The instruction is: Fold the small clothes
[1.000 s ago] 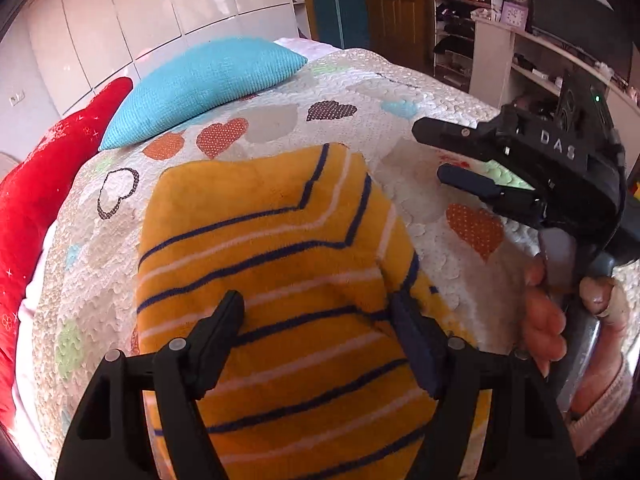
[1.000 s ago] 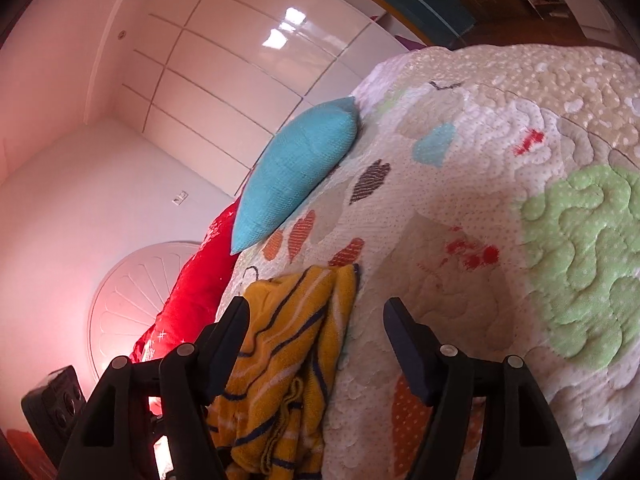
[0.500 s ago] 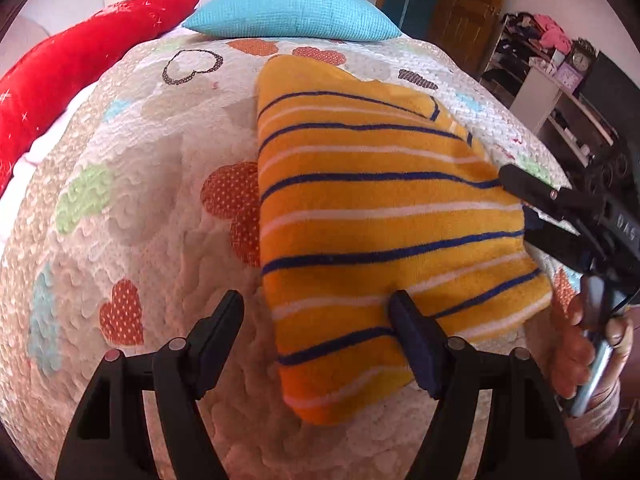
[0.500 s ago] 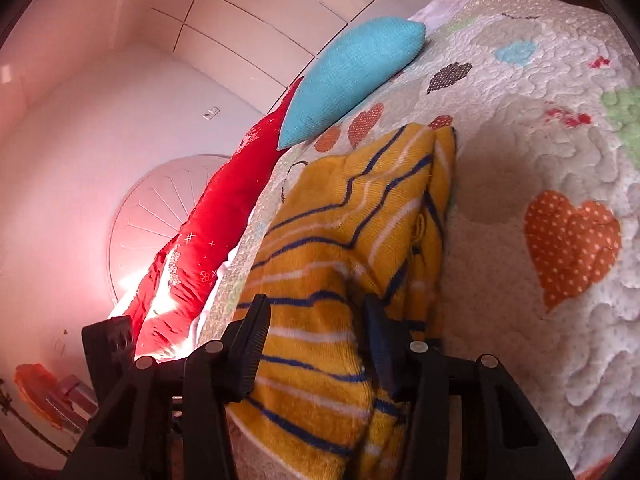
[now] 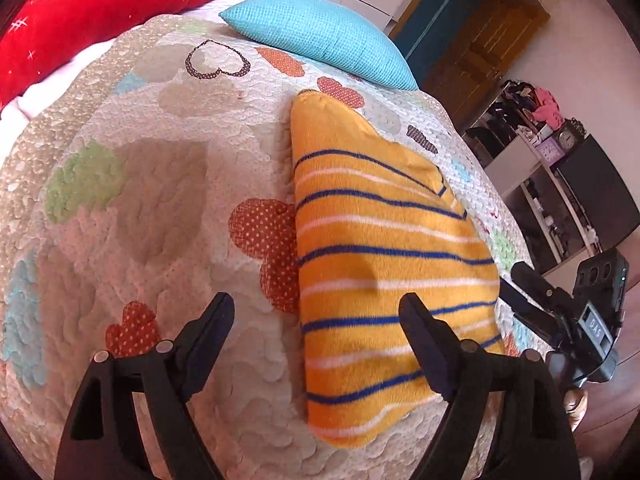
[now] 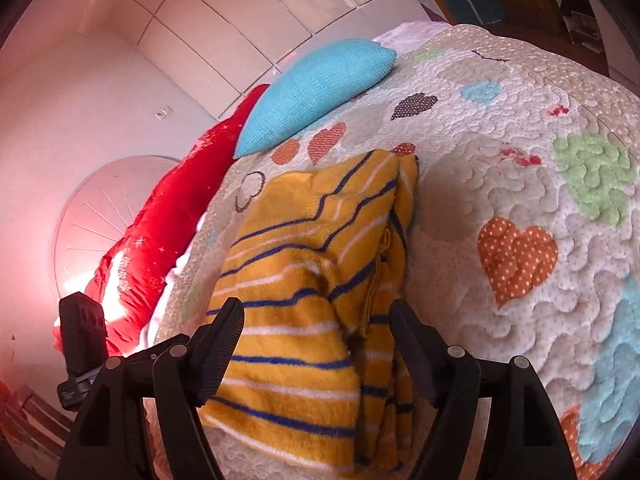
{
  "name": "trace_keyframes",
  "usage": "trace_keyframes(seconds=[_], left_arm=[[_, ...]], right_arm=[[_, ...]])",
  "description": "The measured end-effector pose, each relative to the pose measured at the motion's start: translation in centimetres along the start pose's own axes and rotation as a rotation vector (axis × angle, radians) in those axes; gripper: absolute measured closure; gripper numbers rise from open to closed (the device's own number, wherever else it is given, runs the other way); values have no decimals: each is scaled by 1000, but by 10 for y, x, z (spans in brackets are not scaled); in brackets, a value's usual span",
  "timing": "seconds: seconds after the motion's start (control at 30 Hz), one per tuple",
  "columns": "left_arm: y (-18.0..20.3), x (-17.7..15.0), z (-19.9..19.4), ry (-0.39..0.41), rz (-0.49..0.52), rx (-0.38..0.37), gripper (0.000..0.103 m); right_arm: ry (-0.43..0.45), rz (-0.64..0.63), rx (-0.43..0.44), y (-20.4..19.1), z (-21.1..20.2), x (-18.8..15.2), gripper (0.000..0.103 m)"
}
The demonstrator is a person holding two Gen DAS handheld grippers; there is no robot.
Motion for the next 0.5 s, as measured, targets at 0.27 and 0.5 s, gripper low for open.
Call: trace_keyframes(seconds=[0.27,0.5], left_arm=[[-11,-9,32,-79,-2,13,12],[-6,-52,13,-47,157,100,11]], right_arm=[[-24,67,-40,25,37,-8,23],[-25,-85,-157,31,-3,-59,23]])
Point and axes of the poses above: each gripper's, at about its wrist camera, not at the fingertips, and z roughly the way its jaws point, y to its right, x to its top, the point moved 10 cm from there along z, roughly the way its jaws point, and after that the axes turned 15 degrees about -x, right-handed, at the moved point
